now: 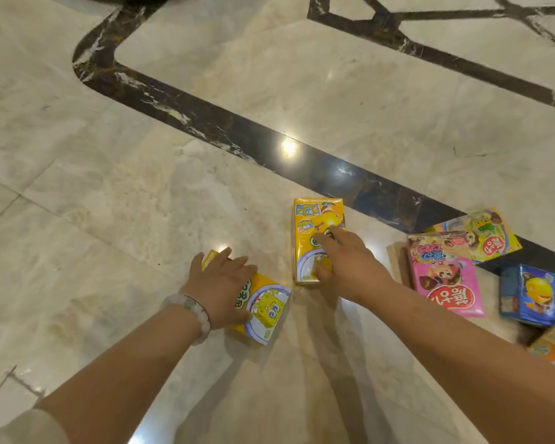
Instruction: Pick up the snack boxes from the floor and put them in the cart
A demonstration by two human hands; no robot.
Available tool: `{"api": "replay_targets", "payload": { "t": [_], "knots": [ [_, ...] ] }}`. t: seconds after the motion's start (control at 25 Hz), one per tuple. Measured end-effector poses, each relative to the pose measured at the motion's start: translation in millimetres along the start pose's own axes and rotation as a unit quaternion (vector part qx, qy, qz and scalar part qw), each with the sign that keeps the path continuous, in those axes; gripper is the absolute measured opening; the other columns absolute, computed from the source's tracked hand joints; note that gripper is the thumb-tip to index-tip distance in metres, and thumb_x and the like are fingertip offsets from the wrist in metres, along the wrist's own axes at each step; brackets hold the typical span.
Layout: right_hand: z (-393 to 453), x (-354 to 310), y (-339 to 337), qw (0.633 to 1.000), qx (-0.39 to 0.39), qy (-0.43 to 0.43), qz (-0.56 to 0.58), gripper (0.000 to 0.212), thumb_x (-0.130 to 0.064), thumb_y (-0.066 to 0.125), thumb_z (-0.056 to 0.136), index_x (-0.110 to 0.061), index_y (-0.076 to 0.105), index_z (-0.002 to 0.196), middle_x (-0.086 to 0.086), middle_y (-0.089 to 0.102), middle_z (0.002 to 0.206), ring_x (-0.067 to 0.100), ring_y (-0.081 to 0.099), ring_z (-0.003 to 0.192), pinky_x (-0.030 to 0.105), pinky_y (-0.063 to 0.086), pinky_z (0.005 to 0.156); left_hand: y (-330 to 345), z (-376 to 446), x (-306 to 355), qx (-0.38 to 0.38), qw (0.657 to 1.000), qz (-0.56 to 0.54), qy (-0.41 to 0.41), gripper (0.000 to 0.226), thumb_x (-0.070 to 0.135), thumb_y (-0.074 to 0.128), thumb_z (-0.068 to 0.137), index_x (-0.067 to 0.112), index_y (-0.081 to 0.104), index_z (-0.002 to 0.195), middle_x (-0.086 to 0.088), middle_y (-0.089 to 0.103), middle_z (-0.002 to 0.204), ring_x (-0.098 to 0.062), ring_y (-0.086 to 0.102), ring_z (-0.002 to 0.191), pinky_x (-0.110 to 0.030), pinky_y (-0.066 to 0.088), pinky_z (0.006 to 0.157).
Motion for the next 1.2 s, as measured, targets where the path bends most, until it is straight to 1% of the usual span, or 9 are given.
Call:
{"api": "replay_targets", "payload": {
  "t": [0.2,0.28,0.4,0.52,0.64,0.76,0.88,1.04,1.2],
  "knots": [
    [-4.1,8.0,8.0,0.999,0.009,-0.008,-0.034,0.059,-0.036,0.049,0.093,-0.026,0.029,0.147,0.005,0.016,0.158,0.024,0.017,0.144,0.036,0.029,0.109,-0.2,-6.1,-23.2,0.068,0.991,-0.001,-0.114,0.082,0.065,0.049,0.081,0.030,0.014,0.146,0.005,0.019,0.153,-0.021,0.007,0.144,-0.056,-0.001,0.112],
    [-9.6,7.8,11.0,0.999,0.022,-0.006,-0.031,0.056,-0.033,0.053,0.089,-0.021,0.041,0.142,0.011,0.030,0.153,0.030,0.031,0.138,0.041,0.036,0.104,-0.2,-8.7,-36.8,0.094,0.977,-0.031,-0.189,0.080,0.070,0.043,0.080,0.023,0.022,0.142,-0.001,0.035,0.142,-0.025,0.024,0.137,-0.051,0.010,0.113],
    [-12.8,2.6,8.2,0.995,0.083,-0.050,-0.038,0.041,-0.032,0.053,0.073,-0.014,0.071,0.105,0.014,0.067,0.109,0.037,0.064,0.094,0.044,0.054,0.072,6.1,-11.4,-51.6,0.104,0.949,-0.137,-0.264,0.075,0.071,0.040,0.081,0.016,0.032,0.131,-0.010,0.045,0.125,-0.030,0.044,0.118,-0.041,0.034,0.096],
    [-21.4,-4.9,5.3,0.987,0.118,-0.104,-0.032,0.032,-0.035,0.044,0.078,-0.014,0.068,0.074,0.004,0.066,0.077,0.030,0.061,0.069,0.035,0.049,0.061,10.1,-9.0,-57.1,0.132,0.922,-0.246,-0.270,0.053,0.052,0.044,0.090,0.010,0.041,0.120,-0.015,0.046,0.121,-0.035,0.046,0.112,-0.040,0.039,0.086],
    [-26.4,-0.4,3.1,0.986,0.159,-0.046,0.034,0.038,-0.039,0.044,0.083,-0.013,0.069,0.097,0.005,0.066,0.096,0.030,0.060,0.088,0.037,0.048,0.073,12.6,-2.1,-58.7,0.145,0.912,-0.290,-0.252,0.047,0.046,0.049,0.090,0.008,0.045,0.118,-0.015,0.049,0.121,-0.036,0.047,0.112,-0.042,0.042,0.088],
    [-19.8,18.4,19.6,0.973,0.082,0.124,0.179,0.054,-0.043,0.061,0.084,-0.017,0.047,0.129,0.005,0.051,0.122,0.027,0.049,0.113,0.037,0.043,0.088,20.5,4.7,-59.6,0.124,0.908,-0.326,-0.234,0.051,0.044,0.060,0.084,0.011,0.047,0.120,-0.014,0.052,0.123,-0.035,0.049,0.113,-0.041,0.043,0.093],
    [-18.0,25.0,41.3,0.945,0.044,0.186,0.265,0.072,-0.050,0.075,0.070,-0.015,0.041,0.124,0.005,0.055,0.119,0.028,0.056,0.109,0.045,0.050,0.087,28.3,8.1,-54.7,0.110,0.908,-0.344,-0.210,0.047,0.044,0.063,0.081,0.014,0.051,0.115,-0.012,0.059,0.116,-0.033,0.054,0.108,-0.040,0.044,0.092],
    [-19.5,22.3,47.9,0.928,0.032,0.209,0.306,0.066,-0.042,0.084,0.062,-0.021,0.045,0.111,0.000,0.061,0.111,0.025,0.060,0.103,0.043,0.052,0.085,32.5,11.9,-49.1,0.104,0.896,-0.383,-0.199,0.048,0.046,0.064,0.081,0.012,0.055,0.112,-0.010,0.062,0.112,-0.030,0.057,0.105,-0.039,0.045,0.091],
    [-19.4,15.9,52.1,0.927,0.034,0.197,0.318,0.073,-0.038,0.086,0.062,-0.018,0.047,0.120,-0.002,0.058,0.112,0.025,0.058,0.108,0.042,0.050,0.090,40.1,13.8,-42.6,0.087,0.870,-0.436,-0.211,0.059,0.052,0.068,0.075,0.009,0.054,0.113,-0.013,0.061,0.115,-0.030,0.059,0.103,-0.042,0.048,0.091]
  ]
}}
Point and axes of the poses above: each hand's wrist, its own z-axis towards the middle knuckle, its own y-axis out of the palm, x = y × z, the point moved 7 cm from there along z, towards the middle knuckle
